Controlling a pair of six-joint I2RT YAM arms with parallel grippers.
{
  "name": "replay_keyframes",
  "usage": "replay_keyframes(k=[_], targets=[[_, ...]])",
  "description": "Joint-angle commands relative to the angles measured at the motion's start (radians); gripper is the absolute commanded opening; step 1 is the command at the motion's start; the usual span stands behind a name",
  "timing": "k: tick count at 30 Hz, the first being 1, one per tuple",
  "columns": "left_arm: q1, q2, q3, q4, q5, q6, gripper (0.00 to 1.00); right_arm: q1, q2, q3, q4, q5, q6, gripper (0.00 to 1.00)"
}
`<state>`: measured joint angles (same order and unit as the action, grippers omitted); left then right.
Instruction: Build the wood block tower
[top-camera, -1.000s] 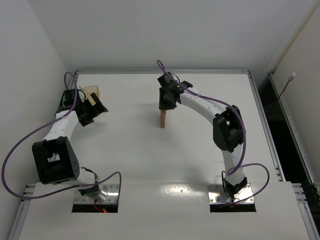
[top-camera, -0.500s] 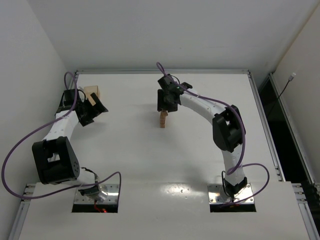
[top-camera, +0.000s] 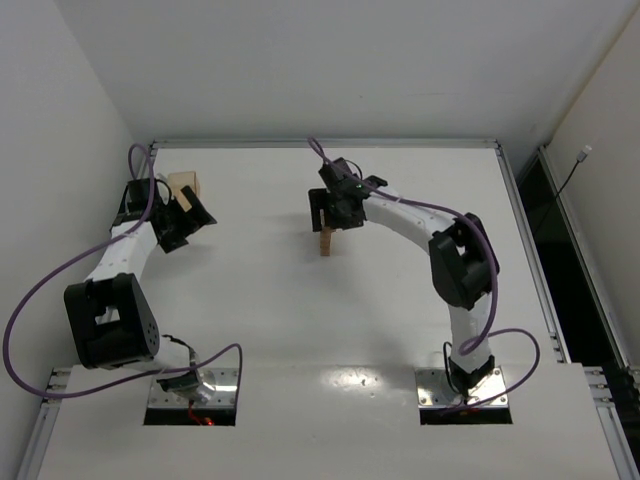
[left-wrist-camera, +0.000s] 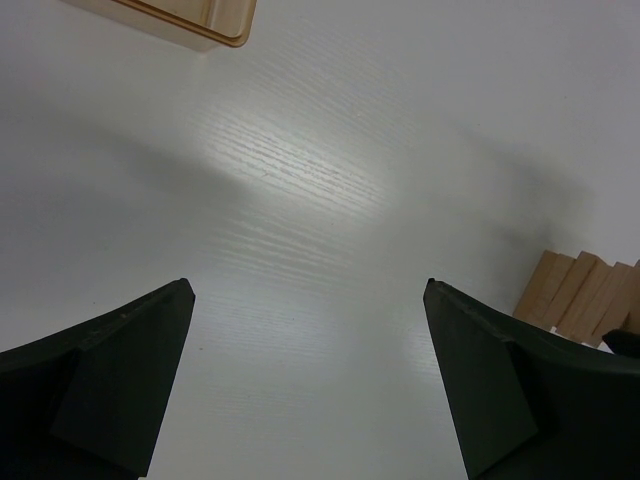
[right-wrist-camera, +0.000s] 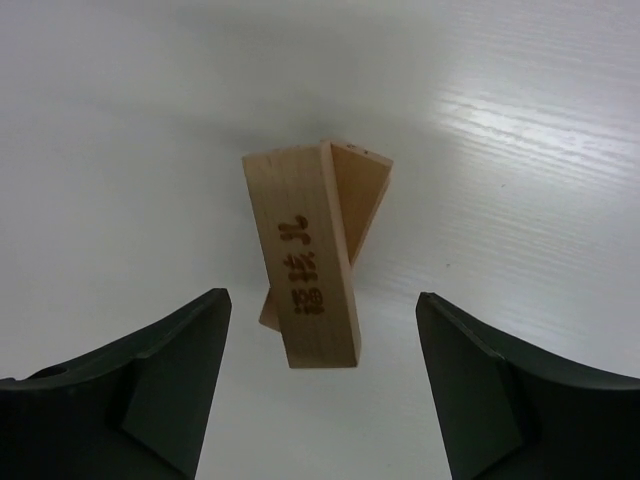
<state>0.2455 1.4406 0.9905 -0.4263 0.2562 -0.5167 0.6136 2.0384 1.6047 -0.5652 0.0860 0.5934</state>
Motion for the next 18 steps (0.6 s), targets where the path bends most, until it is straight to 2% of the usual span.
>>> replay_keyframes(k=[1, 3, 6, 7, 9, 10, 11, 12, 18], targets=[[-0.006, -0.034, -0.012, 0.026, 0.011, -0.002, 1.0, 0.026, -0.161, -0.058, 0.129, 0.069, -0.133, 0.72], [-0.006, -0.046, -0.012, 0.026, 0.04, 0.03, 1.0, 0.026, -0.252, -0.133, 0.16, 0.153, -0.216, 0.72], [-0.006, -0.074, -0.012, 0.026, 0.051, 0.073, 1.0, 0.011, -0.354, -0.241, 0.18, 0.21, -0.312, 0.74], [-0.006, -0.074, -0.012, 0.012, 0.051, 0.087, 1.0, 0.011, -0.435, -0.27, 0.201, 0.224, -0.349, 0.74], [-0.015, -0.083, 0.002, -0.008, 0.051, 0.133, 1.0, 0.0, -0.515, -0.354, 0.225, 0.238, -0.476, 0.75], [-0.015, -0.083, 0.002, -0.008, 0.063, 0.151, 1.0, 0.0, -0.555, -0.379, 0.234, 0.225, -0.506, 0.75], [-0.015, -0.083, 0.002, -0.021, 0.078, 0.187, 1.0, -0.03, -0.62, -0.415, 0.225, 0.133, -0.582, 0.77], [-0.024, -0.092, 0.002, -0.022, 0.078, 0.202, 1.0, -0.04, -0.65, -0.434, 0.214, 0.108, -0.611, 0.77], [-0.058, -0.101, -0.009, -0.032, 0.028, 0.259, 1.0, -0.184, -0.771, -0.629, 0.12, -0.055, -0.639, 0.95]])
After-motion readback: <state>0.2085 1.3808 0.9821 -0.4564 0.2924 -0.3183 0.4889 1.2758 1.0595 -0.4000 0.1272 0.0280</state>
